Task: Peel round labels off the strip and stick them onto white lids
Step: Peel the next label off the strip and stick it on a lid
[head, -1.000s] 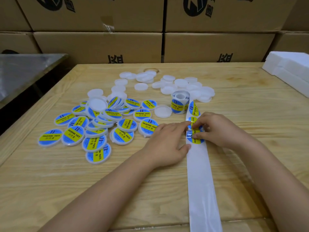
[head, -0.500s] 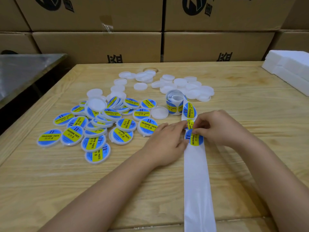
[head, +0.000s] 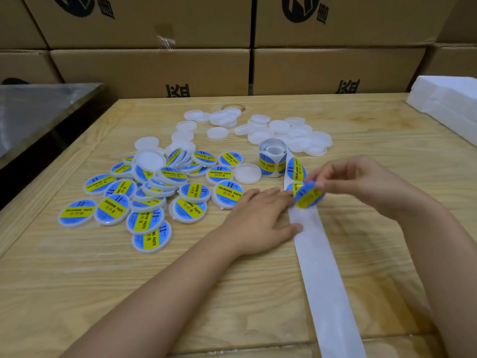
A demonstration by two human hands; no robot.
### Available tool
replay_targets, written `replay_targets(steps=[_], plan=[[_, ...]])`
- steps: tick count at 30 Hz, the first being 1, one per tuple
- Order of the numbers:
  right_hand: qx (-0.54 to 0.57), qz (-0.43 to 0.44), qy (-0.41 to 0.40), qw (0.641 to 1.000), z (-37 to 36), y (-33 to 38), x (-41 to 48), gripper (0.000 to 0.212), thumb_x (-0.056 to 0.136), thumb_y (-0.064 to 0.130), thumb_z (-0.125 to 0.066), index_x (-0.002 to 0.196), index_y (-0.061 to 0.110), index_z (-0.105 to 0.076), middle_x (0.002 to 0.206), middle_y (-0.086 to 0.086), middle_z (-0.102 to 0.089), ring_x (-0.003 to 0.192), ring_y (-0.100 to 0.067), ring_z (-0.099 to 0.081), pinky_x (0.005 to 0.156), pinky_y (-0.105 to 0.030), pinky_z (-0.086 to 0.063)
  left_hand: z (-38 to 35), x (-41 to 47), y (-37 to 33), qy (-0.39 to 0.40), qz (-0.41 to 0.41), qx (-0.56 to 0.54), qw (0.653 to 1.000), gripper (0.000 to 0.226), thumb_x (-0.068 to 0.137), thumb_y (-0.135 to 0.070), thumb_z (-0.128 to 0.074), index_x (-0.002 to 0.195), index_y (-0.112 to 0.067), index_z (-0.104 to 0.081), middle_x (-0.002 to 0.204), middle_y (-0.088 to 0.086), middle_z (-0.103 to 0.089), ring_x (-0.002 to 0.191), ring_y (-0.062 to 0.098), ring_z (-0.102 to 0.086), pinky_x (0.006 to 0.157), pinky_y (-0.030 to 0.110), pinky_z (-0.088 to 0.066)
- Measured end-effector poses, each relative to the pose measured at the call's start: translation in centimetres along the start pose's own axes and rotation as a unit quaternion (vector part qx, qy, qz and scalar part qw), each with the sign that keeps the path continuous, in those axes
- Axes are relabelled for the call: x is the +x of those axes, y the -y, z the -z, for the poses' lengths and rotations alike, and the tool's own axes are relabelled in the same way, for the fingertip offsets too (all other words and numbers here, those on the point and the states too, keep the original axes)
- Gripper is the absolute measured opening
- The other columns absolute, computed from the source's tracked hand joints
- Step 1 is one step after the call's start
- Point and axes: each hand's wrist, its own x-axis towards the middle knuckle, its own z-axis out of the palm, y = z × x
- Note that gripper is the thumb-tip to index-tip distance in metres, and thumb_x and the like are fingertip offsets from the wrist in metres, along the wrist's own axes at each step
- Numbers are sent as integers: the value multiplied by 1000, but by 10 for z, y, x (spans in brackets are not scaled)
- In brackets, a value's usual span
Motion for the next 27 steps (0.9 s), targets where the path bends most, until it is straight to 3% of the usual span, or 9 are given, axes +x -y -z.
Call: replay_targets(steps=[4, 6, 9, 12, 14, 17, 20, 23, 27], plan=[[258, 28, -75, 963, -40, -3, 13, 7, 68, 22, -66, 68, 16, -68, 78, -5, -70, 74, -15, -66, 69, -24, -53, -2, 0, 0, 8, -14, 32, 999, 47, 95, -50, -35, 141, -40, -31, 157, -13, -11, 144, 6, -5, 116, 38, -5], [311, 14, -81, 947, -66, -8, 23, 10, 71, 20, -66, 74, 11, -64, 81, -8, -65, 67, -14, -62, 67, -23, -51, -2, 0, 1, -14, -20, 30, 999, 38, 97, -42, -36, 134, -36, -44, 151, -9, -28, 142, 10, -13, 114, 38, -12], [347, 11, -111, 931, -81, -13, 34, 3, 85, 10, -60, 82, 10, -62, 84, -6, -63, 73, -15, -60, 81, -28, -48, 2, 1, 0, -55, -38, 18, 998, 31, 96, -26, -44, 123, -19, -59, 127, 3, -53, 125, 21, -39, 102, 37, -30], [398, 25, -101, 912, -77, -20, 38, 8, 89, 6, -53, 89, 7, -61, 90, -7, -66, 89, -17, -61, 95, -28, -46, 4, 0, -1, -67, -58, 6, 996, 29, 93, -15, -48, 118, -11, -63, 120, 8, -57, 115, 24, -47, 94, 39, -36], [397, 25, -94, 912, -75, -25, 39, 12, 91, 4, -50, 92, 8, -62, 91, -4, -68, 93, -16, -62, 97, -26, -45, 3, -2, -3, -79, -50, -1, 996, 29, 91, -13, -46, 114, -10, -64, 120, 7, -60, 112, 26, -51, 93, 40, -38], [379, 23, -79, 922, -75, -26, 39, 17, 91, 3, -49, 94, 12, -63, 94, -1, -69, 100, -16, -61, 98, -25, -44, 4, -3, 1, -135, 14, 44, 990, 41, 80, -16, -36, 109, -11, -64, 109, 5, -67, 107, 24, -57, 106, 34, -27], [368, 20, -93, 925, -73, -29, 39, 18, 90, 1, -51, 90, 12, -65, 91, 0, -69, 100, -17, -59, 100, -29, -41, 8, -1, 16, -162, 113, 155, 968, 43, 85, -18, -39, 126, -15, -51, 128, 1, -55, 127, 17, -42, 115, 36, 0], [361, 16, -119, 925, -70, -30, 40, 14, 88, 1, -54, 89, 11, -63, 91, -3, -66, 98, -19, -56, 97, -30, -40, 6, 0, 24, -161, 181, 170, 955, 36, 88, -22, -41, 121, -14, -49, 124, 1, -55, 125, 19, -40, 116, 42, 1], [359, 25, -131, 924, -69, -32, 40, 12, 86, 1, -56, 86, 11, -63, 85, 1, -68, 91, -15, -60, 93, -29, -43, 6, 2, 23, -186, 170, 166, 953, 22, 91, -24, -44, 108, -16, -56, 109, 0, -59, 116, 18, -47, 114, 36, 3]])
